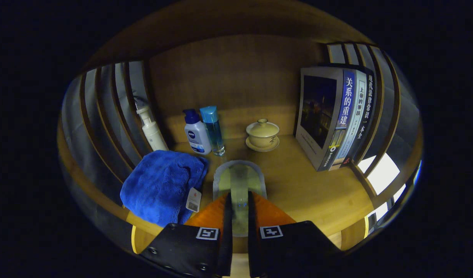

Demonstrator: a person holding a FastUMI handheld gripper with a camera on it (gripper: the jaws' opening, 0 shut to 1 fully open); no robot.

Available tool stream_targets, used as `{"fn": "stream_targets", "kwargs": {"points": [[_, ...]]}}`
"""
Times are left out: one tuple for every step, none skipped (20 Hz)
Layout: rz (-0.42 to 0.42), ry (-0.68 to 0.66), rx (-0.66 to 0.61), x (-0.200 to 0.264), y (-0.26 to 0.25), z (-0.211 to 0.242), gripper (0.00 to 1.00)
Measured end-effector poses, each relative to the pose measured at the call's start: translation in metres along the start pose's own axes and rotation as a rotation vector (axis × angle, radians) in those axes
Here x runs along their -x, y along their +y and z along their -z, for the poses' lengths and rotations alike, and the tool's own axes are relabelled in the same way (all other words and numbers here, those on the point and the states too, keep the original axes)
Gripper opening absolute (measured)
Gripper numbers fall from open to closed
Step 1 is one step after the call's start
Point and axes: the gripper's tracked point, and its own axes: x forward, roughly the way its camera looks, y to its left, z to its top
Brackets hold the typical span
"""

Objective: Pull open the drawer, take out the items inside it, and place them on the countertop above the cabinet.

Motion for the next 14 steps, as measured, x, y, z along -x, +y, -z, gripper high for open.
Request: {"fn": "stream_targets", "kwargs": {"points": [[0.003,0.007,-0.003,-0.001,-0.002,0.000,0.25],[0.008,0.010,-0.004,-0.002,-0.004,0.001,0.26],[0.009,0.013,-0.003,-0.003,-0.007,0.001,0.25],[0.009,0.018,-0.006,-0.003,-0.010,0.001,0.25],[0.008,0.021,-0.013,-0.004,-0.013,0.000,0.25],[0.009,0.021,-0.020,-0.006,-0.016,-0.002,0.25],[0.019,0.019,-0.023,-0.009,-0.021,-0.004,0.25],[0.030,0.018,-0.025,-0.012,-0.027,-0.006,0.25],[0.037,0.021,-0.028,-0.016,-0.031,-0.006,0.25],[0.032,0.030,-0.032,-0.020,-0.031,-0.004,0.25],[0.032,0.028,-0.041,-0.025,-0.032,-0.004,0.25],[0.039,0.032,-0.052,-0.030,-0.035,-0.002,0.28],[0.035,0.032,-0.064,-0.032,-0.036,0.000,0.28],[0.032,0.026,-0.075,-0.033,-0.036,-0.001,0.30]]}}
